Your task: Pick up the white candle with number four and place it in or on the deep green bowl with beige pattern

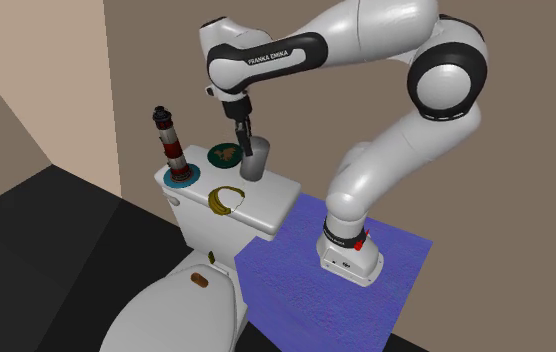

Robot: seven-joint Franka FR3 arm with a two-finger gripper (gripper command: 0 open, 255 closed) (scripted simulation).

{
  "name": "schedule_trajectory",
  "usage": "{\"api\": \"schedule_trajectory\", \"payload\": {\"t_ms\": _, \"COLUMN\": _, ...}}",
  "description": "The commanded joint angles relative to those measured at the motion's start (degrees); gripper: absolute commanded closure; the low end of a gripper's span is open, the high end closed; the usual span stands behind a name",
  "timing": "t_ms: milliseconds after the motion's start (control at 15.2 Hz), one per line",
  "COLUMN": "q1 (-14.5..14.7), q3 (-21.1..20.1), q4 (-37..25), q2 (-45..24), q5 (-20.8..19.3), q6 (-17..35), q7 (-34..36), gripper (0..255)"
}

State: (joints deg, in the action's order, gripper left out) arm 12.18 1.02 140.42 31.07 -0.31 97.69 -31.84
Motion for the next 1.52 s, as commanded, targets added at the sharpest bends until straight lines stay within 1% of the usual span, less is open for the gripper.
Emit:
{"api": "schedule_trajectory", "payload": {"t_ms": 0, "q1": 0.01, "q3": -0.02, "q4": -1.26, "q2": 0.33, "q5": 0.01, "q6": -1.58, "q7": 0.02, "gripper": 255}}
{"api": "schedule_trajectory", "payload": {"t_ms": 132, "q1": 0.01, "q3": -0.03, "q4": -2.43, "q2": 0.47, "q5": 0.01, "q6": -2.90, "q7": 0.02, "gripper": 255}}
{"api": "schedule_trajectory", "payload": {"t_ms": 594, "q1": -1.33, "q3": 2.69, "q4": -18.18, "q2": -14.53, "q5": -1.34, "q6": -3.62, "q7": -3.75, "gripper": 255}}
{"api": "schedule_trajectory", "payload": {"t_ms": 990, "q1": -2.39, "q3": 4.53, "q4": -34.31, "q2": -27.47, "q5": -1.26, "q6": -6.77, "q7": -6.97, "gripper": 255}}
{"api": "schedule_trajectory", "payload": {"t_ms": 1188, "q1": -3.09, "q3": 5.27, "q4": -43.72, "q2": -34.32, "q5": -0.86, "q6": -9.32, "q7": -8.57, "gripper": 255}}
{"api": "schedule_trajectory", "payload": {"t_ms": 1254, "q1": -3.43, "q3": 5.55, "q4": -48.05, "q2": -37.35, "q5": -0.62, "q6": -10.63, "q7": -9.24, "gripper": 255}}
{"api": "schedule_trajectory", "payload": {"t_ms": 1452, "q1": -3.45, "q3": 5.50, "q4": -45.56, "q2": -37.21, "q5": -0.64, "q6": -8.27, "q7": -9.17, "gripper": 255}}
